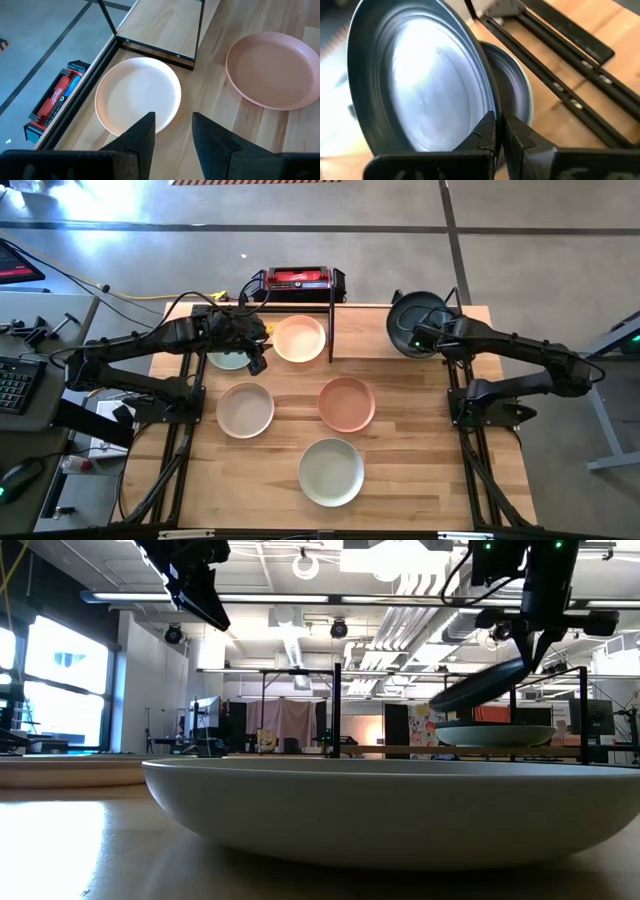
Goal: Place and stack plates onto a shelf
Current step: Stack the black plate on top of the black plate, then stack the gray plate on top of the black plate
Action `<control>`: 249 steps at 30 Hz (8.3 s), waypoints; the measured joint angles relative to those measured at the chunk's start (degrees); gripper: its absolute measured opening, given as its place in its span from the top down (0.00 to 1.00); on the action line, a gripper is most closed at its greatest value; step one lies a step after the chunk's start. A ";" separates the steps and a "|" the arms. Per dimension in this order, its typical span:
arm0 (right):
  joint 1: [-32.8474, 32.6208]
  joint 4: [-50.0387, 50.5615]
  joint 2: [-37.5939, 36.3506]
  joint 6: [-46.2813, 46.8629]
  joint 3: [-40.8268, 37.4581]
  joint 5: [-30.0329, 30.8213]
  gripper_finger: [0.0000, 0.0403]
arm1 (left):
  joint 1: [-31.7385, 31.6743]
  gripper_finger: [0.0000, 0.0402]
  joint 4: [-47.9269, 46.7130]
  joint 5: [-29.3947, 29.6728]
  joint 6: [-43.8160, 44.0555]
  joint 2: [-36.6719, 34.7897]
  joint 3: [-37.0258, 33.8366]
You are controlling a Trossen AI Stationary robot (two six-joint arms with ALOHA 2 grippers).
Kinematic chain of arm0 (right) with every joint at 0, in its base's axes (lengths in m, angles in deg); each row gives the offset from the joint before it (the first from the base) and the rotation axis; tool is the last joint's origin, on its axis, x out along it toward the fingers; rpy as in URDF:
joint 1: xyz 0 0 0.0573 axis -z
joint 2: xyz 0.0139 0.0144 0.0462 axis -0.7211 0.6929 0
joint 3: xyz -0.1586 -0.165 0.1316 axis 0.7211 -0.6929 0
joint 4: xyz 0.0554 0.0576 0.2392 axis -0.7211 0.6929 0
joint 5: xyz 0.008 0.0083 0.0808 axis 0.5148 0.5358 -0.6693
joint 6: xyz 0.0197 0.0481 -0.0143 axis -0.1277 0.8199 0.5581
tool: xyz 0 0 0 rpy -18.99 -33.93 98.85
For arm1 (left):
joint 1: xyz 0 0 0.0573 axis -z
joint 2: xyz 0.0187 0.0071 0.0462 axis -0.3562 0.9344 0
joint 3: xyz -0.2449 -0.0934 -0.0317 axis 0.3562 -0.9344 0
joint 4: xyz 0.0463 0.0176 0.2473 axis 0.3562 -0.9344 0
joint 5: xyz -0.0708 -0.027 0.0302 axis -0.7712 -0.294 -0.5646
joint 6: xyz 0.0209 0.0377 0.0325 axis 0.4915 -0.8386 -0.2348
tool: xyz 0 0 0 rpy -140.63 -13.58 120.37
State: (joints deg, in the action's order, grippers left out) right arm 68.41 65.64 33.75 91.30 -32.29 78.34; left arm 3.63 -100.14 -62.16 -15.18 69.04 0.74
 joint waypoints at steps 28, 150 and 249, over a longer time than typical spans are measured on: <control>4.01 1.90 3.87 -2.93 -0.02 -0.21 1.00 | 0.00 0.70 0.00 -0.02 0.94 0.00 -0.02; 4.01 -1.35 3.42 -4.68 0.00 -5.17 1.00 | 0.02 0.70 0.26 -0.02 1.40 0.01 -0.02; -27.40 -43.24 -0.15 -27.73 0.04 -28.42 0.69 | 0.00 0.70 3.90 -0.74 18.33 -0.02 -0.02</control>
State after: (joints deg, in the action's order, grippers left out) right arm 41.01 22.40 33.60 63.58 -32.25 49.92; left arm 3.63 -96.24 -62.91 3.15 69.02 0.72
